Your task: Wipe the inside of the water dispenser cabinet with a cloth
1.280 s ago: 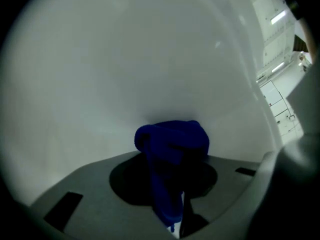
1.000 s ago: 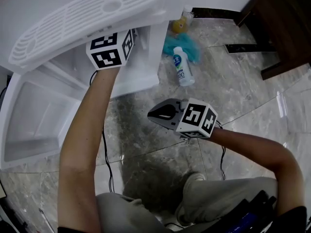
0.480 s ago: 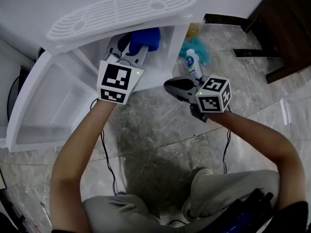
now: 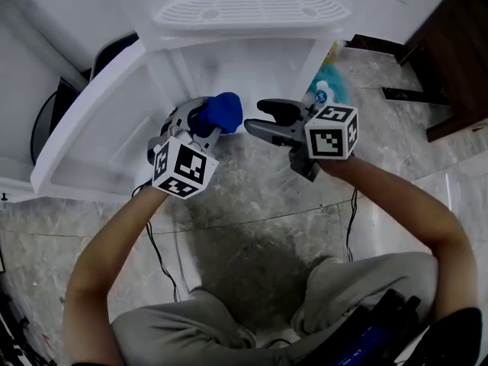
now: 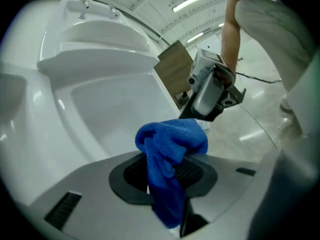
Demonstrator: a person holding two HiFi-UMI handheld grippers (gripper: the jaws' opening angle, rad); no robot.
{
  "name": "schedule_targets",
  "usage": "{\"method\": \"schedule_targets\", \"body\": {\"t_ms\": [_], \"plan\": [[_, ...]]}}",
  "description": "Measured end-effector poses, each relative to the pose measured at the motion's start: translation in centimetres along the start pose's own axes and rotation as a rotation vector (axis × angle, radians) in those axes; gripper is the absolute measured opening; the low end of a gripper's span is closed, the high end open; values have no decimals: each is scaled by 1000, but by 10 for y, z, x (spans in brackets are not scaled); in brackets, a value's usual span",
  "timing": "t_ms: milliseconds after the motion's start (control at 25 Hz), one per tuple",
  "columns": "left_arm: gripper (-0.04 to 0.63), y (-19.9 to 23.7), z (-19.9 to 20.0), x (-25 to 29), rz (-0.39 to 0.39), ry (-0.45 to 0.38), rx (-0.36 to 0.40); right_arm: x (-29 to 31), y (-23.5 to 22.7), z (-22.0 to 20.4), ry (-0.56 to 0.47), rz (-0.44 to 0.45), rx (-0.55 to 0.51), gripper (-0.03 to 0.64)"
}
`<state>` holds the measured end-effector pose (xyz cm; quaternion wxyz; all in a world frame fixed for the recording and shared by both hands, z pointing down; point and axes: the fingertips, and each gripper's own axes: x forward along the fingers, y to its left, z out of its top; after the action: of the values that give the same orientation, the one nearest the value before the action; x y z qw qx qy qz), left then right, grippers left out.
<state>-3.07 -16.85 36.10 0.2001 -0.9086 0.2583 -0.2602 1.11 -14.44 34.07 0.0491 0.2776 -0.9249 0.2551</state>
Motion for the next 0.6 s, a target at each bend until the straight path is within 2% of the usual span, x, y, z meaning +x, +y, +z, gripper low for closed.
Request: {"method": "schedule_targets", "body": {"t_ms": [120,280,440,600], "plan": [[98,-5,-16,-12,3,60,68,19,20,8,4,35,-6,276],[98,-21,-5,-13,-27,43,176,42,37,1,83,49,-22,308],[98,-28,5,-12,-29,20,192,46,36,-7,128,-11,-57,319],[100,-30,9,-12,-27,19,239,43,31,-14,174,-43,-64,313]]}}
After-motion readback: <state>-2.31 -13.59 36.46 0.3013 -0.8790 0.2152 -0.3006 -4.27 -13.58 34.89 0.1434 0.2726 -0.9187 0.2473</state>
